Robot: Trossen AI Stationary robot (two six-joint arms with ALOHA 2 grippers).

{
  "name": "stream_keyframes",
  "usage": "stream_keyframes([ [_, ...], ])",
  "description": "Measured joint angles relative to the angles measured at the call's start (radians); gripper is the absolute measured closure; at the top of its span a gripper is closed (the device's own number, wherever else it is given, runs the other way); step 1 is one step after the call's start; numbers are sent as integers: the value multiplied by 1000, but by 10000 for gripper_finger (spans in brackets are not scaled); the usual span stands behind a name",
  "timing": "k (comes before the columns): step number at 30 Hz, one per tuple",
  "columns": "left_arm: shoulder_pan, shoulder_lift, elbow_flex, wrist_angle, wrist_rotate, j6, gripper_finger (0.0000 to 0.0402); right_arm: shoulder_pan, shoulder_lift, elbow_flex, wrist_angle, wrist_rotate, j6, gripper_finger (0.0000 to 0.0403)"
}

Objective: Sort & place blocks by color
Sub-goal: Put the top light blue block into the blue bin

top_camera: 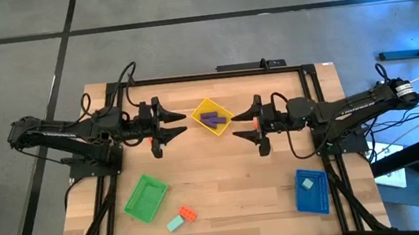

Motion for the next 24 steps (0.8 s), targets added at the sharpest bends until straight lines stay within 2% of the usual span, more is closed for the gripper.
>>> stream_keyframes([
  [7, 0, 0, 0, -2, -5, -14, 217, 0, 0, 0, 0, 1, 7, 174],
  [11, 26, 0, 0, -97, -95, -165, 217, 0, 0, 0, 0, 1, 8, 174],
  [14, 75, 0, 3, -293, -143, -317, 217, 0, 0, 0, 0, 2, 33, 174],
  [17, 117, 5, 6, -578, -154, -470, 217, 0, 0, 0, -1, 2, 55, 174],
  [21, 137, 72, 6, -951, -154, -680, 217, 0, 0, 0, -5, 2, 58, 174],
  [24, 137, 138, 7, -1100, -157, -764, 217, 0, 0, 0, -6, 2, 58, 174],
])
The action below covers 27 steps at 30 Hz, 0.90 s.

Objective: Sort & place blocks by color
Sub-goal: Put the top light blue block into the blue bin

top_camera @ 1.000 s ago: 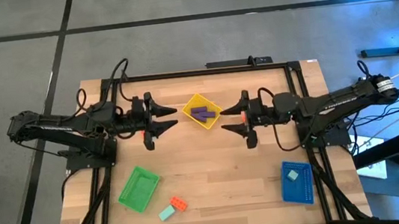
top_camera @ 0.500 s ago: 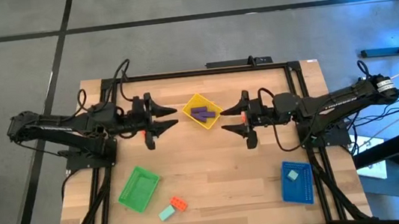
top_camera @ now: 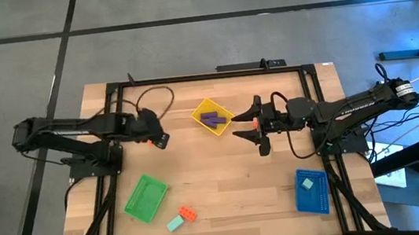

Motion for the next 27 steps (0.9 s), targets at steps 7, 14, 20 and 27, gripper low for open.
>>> stream_keyframes([
  [7, 0, 167, -1, 1, 5, -23, 217, 0, 0, 0, -3, 0, 0, 174],
  [14, 25, 280, -1, 6, -6, -16, 216, 0, 0, 0, -5, 0, 3, 174],
  [20, 61, 296, -1, 39, 0, 31, 196, 0, 0, 0, -11, 0, 3, 174],
  [27, 93, 295, -1, 45, 8, 42, 166, 0, 0, 0, -23, 0, 3, 174],
])
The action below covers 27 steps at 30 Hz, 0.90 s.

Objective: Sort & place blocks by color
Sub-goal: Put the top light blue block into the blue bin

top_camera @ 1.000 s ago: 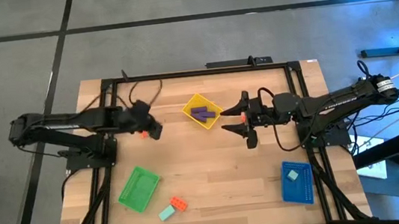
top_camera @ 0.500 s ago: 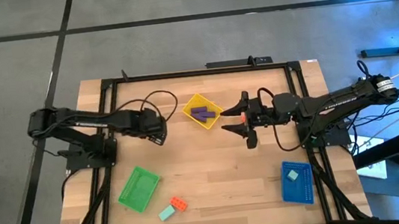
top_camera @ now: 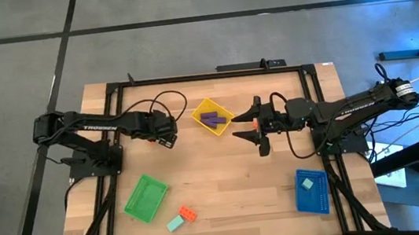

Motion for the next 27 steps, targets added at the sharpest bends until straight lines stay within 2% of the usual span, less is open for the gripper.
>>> stream_keyframes([
  [8, 33, 4, 0, 33, -4, -18, 160, 0, 0, 0, -5, 0, -3, 174],
  [27, 33, 189, -1, 109, 81, -37, 159, 0, 0, 0, -26, 0, -4, 174],
])
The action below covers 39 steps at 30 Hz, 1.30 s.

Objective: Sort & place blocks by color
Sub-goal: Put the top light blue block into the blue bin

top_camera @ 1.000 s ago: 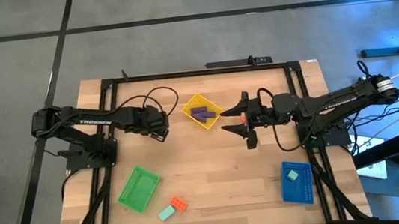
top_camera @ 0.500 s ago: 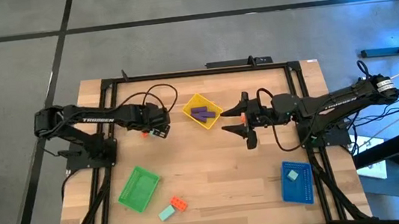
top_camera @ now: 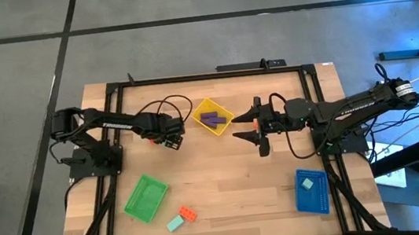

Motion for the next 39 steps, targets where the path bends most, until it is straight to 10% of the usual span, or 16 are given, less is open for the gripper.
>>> stream_keyframes([
  [39, 3, -90, -19, 48, 32, 113, 274, 0, 0, 0, -6, 0, -1, 174],
])
